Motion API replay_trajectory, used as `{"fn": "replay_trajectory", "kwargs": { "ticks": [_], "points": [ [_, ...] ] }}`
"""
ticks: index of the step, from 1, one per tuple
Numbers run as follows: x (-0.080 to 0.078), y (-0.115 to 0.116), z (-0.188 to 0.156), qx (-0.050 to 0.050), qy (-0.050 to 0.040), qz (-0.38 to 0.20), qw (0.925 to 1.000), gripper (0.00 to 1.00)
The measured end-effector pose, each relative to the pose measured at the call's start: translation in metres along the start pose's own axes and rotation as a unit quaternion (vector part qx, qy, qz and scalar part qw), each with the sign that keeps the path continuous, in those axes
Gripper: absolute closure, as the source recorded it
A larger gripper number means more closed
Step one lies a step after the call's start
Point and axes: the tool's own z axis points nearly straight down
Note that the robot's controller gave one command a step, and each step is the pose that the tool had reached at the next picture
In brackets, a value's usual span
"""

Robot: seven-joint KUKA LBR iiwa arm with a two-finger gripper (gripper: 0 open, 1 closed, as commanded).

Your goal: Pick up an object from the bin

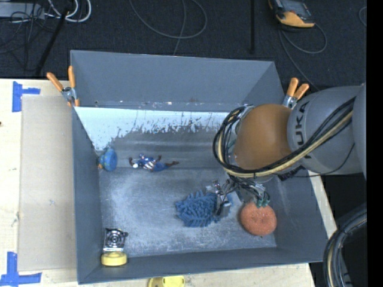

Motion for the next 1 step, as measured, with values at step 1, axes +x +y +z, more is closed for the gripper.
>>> {"fn": "replay_trajectory", "kwargs": {
  "ticks": [1],
  "points": [
    [-0.0383, -0.0004, -0.2008, 0.0, -0.0002, -0.007, 1.0, 1.0]
  ]
}}
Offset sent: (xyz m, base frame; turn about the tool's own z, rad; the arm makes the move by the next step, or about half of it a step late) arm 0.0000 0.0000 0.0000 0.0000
